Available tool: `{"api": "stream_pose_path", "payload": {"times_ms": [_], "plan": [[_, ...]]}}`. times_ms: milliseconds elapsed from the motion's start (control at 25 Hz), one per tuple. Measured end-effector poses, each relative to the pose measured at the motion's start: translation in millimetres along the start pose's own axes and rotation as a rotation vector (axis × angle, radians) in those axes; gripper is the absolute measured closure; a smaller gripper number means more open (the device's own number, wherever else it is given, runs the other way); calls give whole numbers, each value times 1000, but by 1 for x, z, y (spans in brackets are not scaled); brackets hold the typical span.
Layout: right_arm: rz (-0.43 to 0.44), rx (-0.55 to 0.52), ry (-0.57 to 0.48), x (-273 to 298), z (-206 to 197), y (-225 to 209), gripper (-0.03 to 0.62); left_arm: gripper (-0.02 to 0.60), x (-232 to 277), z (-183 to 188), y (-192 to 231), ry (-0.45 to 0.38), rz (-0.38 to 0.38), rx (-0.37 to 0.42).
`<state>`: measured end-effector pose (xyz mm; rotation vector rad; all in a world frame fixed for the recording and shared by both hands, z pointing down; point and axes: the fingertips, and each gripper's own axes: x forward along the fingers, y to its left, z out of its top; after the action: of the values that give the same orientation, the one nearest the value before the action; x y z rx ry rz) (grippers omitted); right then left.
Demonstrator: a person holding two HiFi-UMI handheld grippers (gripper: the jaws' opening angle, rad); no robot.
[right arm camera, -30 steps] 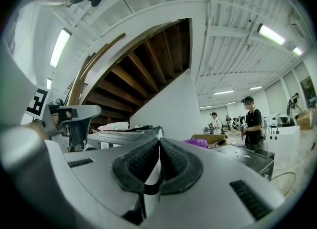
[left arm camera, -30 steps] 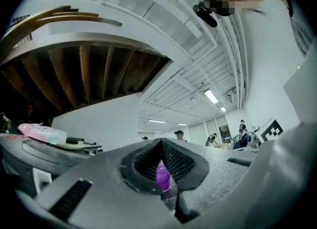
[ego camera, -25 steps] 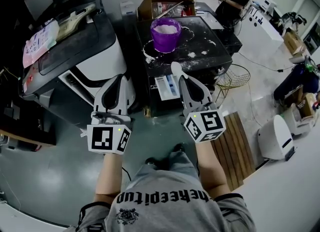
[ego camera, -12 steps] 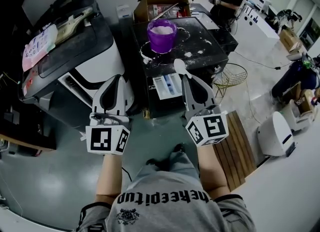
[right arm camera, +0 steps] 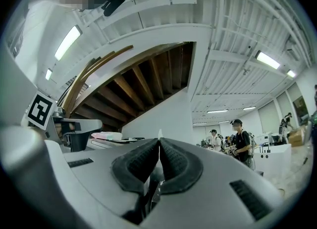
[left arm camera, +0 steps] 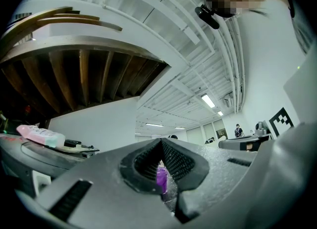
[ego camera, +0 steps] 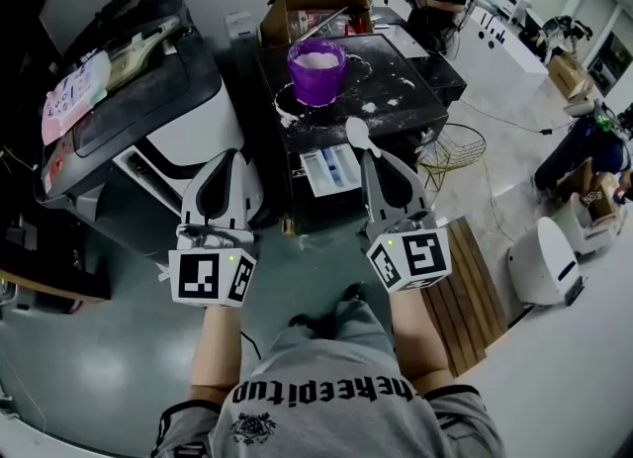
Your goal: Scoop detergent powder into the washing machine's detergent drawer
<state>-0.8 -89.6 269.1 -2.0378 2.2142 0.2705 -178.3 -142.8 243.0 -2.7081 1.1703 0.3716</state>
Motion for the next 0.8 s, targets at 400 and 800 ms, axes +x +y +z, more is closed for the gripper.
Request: {"api": "stream_pose_path", "payload": {"times_ms": [400,800], "plan": [[0,-2,-11,0,5,4,589,577,-2,1,4,-1,6,-12],[2,-7,-12,-2,7,7,589,577,-5,3,2,0,3,-15]]}}
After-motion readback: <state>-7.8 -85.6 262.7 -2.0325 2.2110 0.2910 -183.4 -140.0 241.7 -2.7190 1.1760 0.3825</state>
